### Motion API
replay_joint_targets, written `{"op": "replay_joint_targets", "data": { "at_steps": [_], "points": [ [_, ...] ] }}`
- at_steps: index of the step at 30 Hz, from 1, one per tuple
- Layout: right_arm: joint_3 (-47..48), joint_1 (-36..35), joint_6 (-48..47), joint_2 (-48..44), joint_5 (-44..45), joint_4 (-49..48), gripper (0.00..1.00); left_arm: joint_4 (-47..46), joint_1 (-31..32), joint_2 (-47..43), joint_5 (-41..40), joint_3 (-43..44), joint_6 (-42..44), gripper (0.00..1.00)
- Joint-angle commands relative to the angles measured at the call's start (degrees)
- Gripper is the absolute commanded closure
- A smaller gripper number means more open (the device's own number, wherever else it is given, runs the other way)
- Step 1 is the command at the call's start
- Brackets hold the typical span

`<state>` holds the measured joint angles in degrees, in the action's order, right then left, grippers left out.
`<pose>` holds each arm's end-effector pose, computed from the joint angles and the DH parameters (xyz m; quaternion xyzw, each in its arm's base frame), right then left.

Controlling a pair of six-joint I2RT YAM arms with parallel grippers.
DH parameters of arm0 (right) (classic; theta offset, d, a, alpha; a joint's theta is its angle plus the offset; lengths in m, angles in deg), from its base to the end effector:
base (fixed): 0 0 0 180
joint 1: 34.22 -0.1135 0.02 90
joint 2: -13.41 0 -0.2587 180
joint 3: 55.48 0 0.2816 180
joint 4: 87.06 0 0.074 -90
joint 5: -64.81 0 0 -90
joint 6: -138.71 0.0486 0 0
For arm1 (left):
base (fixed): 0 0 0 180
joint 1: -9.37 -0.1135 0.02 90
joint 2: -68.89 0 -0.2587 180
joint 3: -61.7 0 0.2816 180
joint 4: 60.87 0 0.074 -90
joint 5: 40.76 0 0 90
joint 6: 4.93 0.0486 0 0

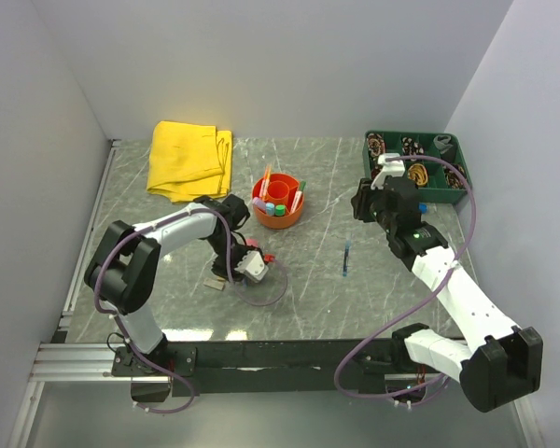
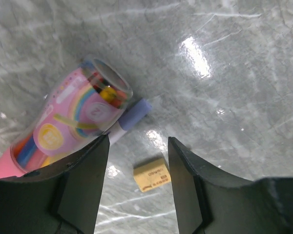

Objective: Sort the stationery into containers
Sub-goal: Pick up the pen from the center of the board.

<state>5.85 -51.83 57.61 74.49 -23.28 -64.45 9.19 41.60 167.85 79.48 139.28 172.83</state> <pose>0.2768 0.0861 0.2945 -0.0538 0.8290 0.1141 0.5449 0.2573 -0.1912 0.1504 0.8343 0.4856 -0.2364 0.1108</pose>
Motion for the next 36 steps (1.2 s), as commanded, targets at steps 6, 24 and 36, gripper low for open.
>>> {"op": "replay_joint_targets", "data": {
  "at_steps": [6, 24, 36],
  "points": [
    [-0.34, 1.43, 0.59, -0.88, 0.2, -2.04, 0.6, -0.45, 0.56, -0.7, 1.93, -0.32, 9.61, 0.46],
    [0.36, 3.1, 1.46, 0.36, 0.72, -1.52, 0.6, -3.97, 1.0, 3.79, -1.14, -1.9, 16.64, 0.61],
    [-1.22, 3.89, 1.99, -0.7, 0.9, -1.08, 0.6, -6.7, 1.7, 5.81, -3.43, -3.24, 18.85, 0.88]
  ]
}}
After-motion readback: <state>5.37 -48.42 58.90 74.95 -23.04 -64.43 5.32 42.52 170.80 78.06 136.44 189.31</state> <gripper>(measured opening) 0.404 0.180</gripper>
